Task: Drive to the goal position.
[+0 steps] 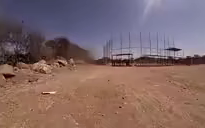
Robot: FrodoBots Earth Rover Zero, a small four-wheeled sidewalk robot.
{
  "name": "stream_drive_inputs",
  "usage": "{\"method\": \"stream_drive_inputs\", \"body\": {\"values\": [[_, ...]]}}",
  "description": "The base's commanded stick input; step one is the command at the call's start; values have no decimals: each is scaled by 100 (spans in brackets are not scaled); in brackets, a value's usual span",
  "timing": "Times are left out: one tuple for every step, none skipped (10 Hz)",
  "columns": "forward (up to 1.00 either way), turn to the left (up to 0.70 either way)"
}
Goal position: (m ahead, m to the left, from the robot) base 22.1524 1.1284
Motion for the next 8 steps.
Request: {"method": "stream_drive_inputs", "body": {"values": [[100,0],[100,0],[100,0],[100,0],[100,0],[100,0],[100,0],[100,0]]}}
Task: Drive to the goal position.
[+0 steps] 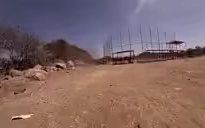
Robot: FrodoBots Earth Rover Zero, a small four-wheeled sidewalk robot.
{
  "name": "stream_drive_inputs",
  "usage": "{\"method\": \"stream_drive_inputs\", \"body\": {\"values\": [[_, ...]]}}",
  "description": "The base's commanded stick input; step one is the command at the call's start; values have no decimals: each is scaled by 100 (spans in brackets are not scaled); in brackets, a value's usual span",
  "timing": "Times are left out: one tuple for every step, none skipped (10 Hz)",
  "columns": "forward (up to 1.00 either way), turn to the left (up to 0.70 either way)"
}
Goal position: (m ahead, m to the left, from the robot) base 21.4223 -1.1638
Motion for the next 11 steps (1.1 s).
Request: {"method": "stream_drive_inputs", "body": {"values": [[100,0],[100,0],[100,0],[100,0],[100,0],[100,0],[100,0],[100,0],[100,0],[100,0],[100,0]]}}
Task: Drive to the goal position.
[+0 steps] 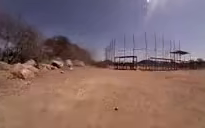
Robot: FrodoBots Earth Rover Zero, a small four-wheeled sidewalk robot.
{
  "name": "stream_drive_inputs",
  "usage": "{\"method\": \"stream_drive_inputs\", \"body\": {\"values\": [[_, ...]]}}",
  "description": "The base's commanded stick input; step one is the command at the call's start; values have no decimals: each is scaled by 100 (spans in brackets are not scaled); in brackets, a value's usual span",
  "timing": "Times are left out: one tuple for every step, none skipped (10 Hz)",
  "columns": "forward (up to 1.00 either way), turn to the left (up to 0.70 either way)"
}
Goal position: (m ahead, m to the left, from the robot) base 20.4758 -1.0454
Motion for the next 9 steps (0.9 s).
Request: {"method": "stream_drive_inputs", "body": {"values": [[100,0],[100,0],[100,0],[100,0],[100,0],[100,0],[100,0],[100,0],[100,0]]}}
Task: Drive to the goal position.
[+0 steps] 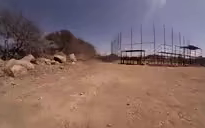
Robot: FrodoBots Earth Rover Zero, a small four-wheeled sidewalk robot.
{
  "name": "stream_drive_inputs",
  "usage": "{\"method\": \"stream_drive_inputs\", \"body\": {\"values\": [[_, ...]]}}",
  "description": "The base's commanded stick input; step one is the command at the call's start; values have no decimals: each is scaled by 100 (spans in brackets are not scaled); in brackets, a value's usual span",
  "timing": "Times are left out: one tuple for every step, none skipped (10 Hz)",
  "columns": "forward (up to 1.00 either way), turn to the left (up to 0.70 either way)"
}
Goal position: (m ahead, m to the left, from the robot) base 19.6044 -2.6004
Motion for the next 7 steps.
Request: {"method": "stream_drive_inputs", "body": {"values": [[100,0],[100,0],[100,0],[100,0],[100,0],[100,0],[100,0]]}}
